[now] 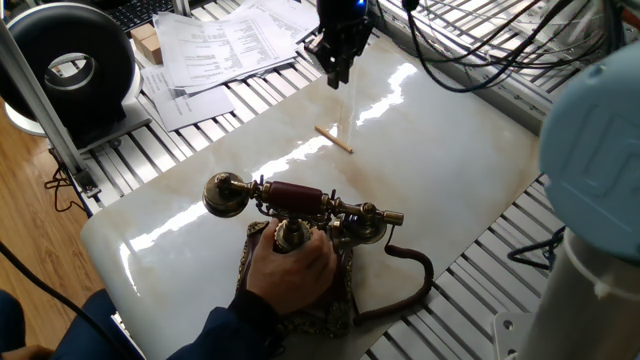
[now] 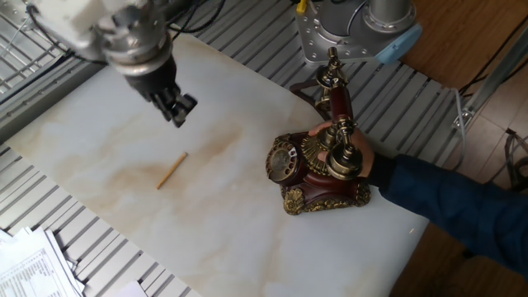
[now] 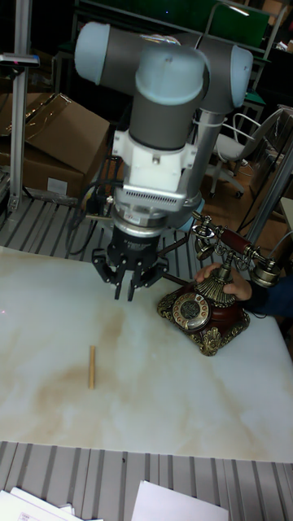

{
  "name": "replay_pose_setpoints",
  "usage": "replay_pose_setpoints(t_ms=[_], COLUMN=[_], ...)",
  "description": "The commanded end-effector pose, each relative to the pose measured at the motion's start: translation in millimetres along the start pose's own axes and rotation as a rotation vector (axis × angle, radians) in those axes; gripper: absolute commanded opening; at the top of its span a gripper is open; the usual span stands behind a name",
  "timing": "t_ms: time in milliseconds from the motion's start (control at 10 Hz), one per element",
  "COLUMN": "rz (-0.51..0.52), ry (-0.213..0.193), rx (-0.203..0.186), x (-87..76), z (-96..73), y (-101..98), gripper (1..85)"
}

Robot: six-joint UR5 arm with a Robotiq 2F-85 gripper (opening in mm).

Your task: Dial a number on an old rotary phone

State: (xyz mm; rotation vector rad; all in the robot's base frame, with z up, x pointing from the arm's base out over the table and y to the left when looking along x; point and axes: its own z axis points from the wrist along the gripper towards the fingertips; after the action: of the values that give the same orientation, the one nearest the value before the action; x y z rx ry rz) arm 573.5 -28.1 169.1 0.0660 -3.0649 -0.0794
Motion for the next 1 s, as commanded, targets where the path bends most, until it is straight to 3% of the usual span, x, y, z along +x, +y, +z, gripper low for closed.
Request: replay_pose_setpoints(t_ms=[0,500,900], rz=[-0.025,-0.079,-0.066], ry=[0.0,-0.004,-0.087], rx=[-0.006,0.017,0.025], x=[-11.7,-16.1,-30.3], z=[30.4,78.9,101.1], y=[-11.7,-30.9,-32.1], gripper=[26.3,26.3,26.3])
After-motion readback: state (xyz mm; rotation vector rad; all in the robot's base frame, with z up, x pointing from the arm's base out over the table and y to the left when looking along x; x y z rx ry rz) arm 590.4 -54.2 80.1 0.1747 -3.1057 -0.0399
